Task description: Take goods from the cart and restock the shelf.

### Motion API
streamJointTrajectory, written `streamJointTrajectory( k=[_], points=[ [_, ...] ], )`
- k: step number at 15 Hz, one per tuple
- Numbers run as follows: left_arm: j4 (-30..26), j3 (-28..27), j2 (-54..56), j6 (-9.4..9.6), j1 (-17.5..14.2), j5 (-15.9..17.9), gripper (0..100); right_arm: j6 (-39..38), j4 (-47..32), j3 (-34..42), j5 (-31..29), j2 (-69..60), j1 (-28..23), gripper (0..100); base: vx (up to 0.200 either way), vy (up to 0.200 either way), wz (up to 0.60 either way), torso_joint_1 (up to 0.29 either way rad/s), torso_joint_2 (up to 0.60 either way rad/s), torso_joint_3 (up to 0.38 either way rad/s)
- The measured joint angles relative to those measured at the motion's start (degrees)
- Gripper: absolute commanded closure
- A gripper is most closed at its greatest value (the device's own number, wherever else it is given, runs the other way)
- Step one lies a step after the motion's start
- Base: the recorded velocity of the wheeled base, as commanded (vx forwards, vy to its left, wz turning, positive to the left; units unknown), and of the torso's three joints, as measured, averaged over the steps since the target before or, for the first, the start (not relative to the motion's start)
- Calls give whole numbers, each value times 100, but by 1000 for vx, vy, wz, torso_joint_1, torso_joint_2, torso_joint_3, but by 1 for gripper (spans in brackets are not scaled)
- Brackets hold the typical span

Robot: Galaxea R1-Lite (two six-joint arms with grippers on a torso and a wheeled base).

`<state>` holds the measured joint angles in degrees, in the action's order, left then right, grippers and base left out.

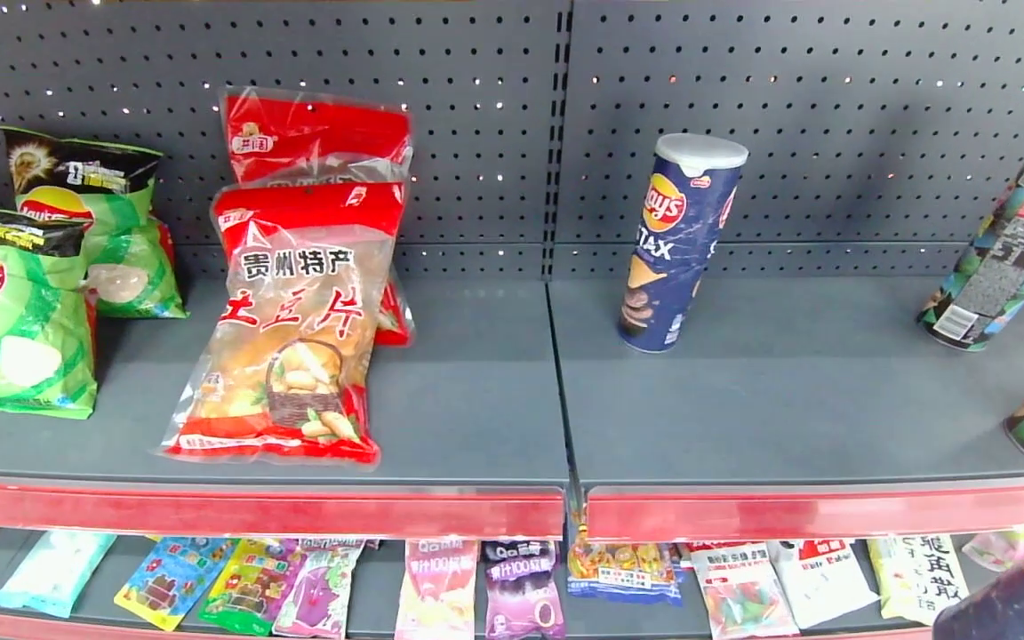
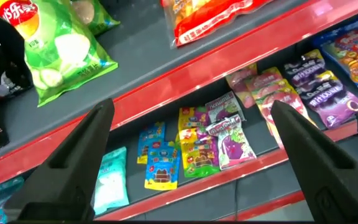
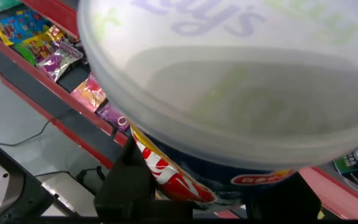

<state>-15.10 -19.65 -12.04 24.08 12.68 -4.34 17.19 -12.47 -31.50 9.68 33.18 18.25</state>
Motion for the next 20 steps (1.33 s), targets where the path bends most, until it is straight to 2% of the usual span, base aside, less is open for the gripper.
streamJointTrajectory(
  k=[2, 4, 20],
  points=[
    [-2, 6, 0, 6, -1, -6, 0, 0, -1, 16, 0, 2, -1, 100, 0, -200, 0, 0, 7, 2],
    [0, 11, 1, 118, 2, -11, 0, 2, 2, 20, 9, 5, -4, 100, 0, -200, 0, -2, 0, 0],
    [0, -16, -5, 146, -1, 22, 0, 150, -41, 37, 2, -11, -1, 100, 0, 0, 0, 0, 0, 0]
  ],
)
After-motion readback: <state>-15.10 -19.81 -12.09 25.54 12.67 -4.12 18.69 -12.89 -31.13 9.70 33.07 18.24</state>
